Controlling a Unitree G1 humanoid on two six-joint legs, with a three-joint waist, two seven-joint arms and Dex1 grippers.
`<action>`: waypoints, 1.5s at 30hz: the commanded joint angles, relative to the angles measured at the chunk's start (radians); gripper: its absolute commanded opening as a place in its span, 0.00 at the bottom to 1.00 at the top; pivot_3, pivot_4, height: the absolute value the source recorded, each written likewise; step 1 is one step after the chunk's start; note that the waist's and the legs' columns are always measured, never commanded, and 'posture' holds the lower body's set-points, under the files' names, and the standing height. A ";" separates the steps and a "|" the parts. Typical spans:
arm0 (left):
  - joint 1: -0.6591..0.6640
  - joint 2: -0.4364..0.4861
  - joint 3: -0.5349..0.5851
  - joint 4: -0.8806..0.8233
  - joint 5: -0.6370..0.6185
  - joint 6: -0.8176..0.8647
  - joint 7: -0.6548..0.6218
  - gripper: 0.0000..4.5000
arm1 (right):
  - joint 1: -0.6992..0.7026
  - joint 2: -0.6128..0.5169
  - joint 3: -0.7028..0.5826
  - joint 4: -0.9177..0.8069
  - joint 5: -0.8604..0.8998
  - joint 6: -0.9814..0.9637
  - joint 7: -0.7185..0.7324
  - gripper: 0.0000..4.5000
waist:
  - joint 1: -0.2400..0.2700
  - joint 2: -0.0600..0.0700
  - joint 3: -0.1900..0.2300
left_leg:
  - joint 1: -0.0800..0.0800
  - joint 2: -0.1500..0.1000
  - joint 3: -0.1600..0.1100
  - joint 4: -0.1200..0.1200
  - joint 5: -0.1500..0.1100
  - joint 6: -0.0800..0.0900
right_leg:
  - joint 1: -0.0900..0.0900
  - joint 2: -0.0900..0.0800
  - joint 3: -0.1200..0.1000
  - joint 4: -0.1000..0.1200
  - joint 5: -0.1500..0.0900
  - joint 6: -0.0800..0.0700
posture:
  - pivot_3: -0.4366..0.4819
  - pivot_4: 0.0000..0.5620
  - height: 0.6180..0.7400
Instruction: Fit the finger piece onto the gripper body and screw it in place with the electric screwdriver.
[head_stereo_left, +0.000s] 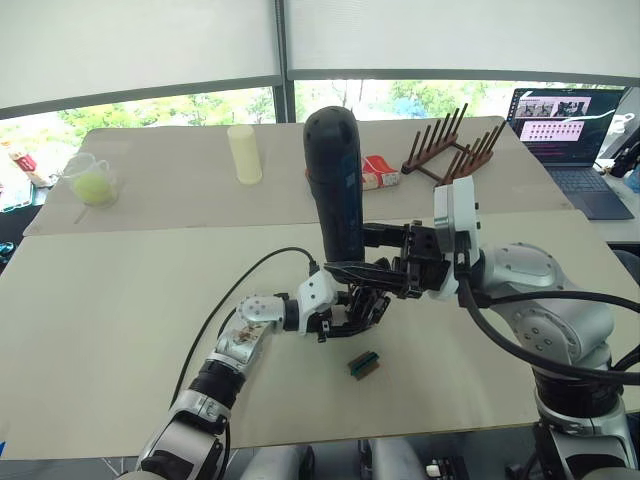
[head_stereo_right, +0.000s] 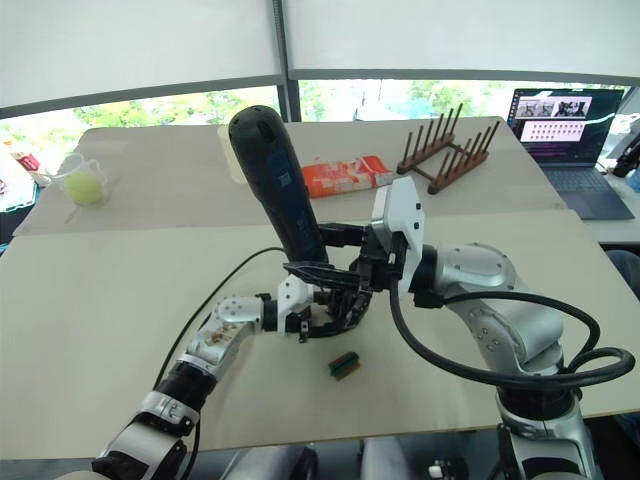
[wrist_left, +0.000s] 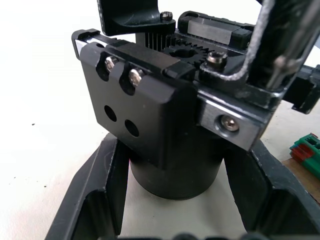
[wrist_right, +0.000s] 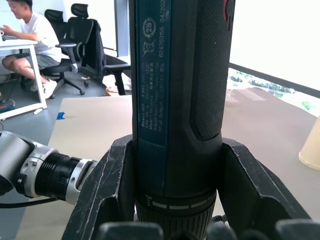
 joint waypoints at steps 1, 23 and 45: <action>-0.018 0.000 0.003 -0.003 -0.006 -0.006 -0.002 0.50 | -0.006 0.006 -0.017 -0.014 -0.001 -0.043 0.002 0.42 | 0.000 0.000 0.000 | 0.000 0.000 0.000 0.000 0.000 0.000 | 0.000 0.000 0.000 0.000 0.000 0.000 | 0.48 0.27 1.00; -0.062 -0.020 0.014 0.067 0.001 -0.025 0.010 0.50 | 0.106 0.022 0.025 0.103 -0.066 -0.150 0.023 0.42 | 0.008 0.000 0.000 | 0.010 0.000 0.000 -0.001 0.000 0.000 | 0.009 0.000 0.000 0.000 0.000 0.000 | 0.48 0.27 1.00; -0.077 -0.008 0.024 0.108 0.002 -0.048 0.009 0.50 | 0.138 0.008 0.070 0.230 -0.131 -0.237 0.113 0.42 | 0.009 0.000 -0.002 | 0.017 0.000 0.000 -0.002 -0.001 0.001 | 0.015 0.000 0.001 0.000 0.000 0.001 | 0.48 0.27 1.00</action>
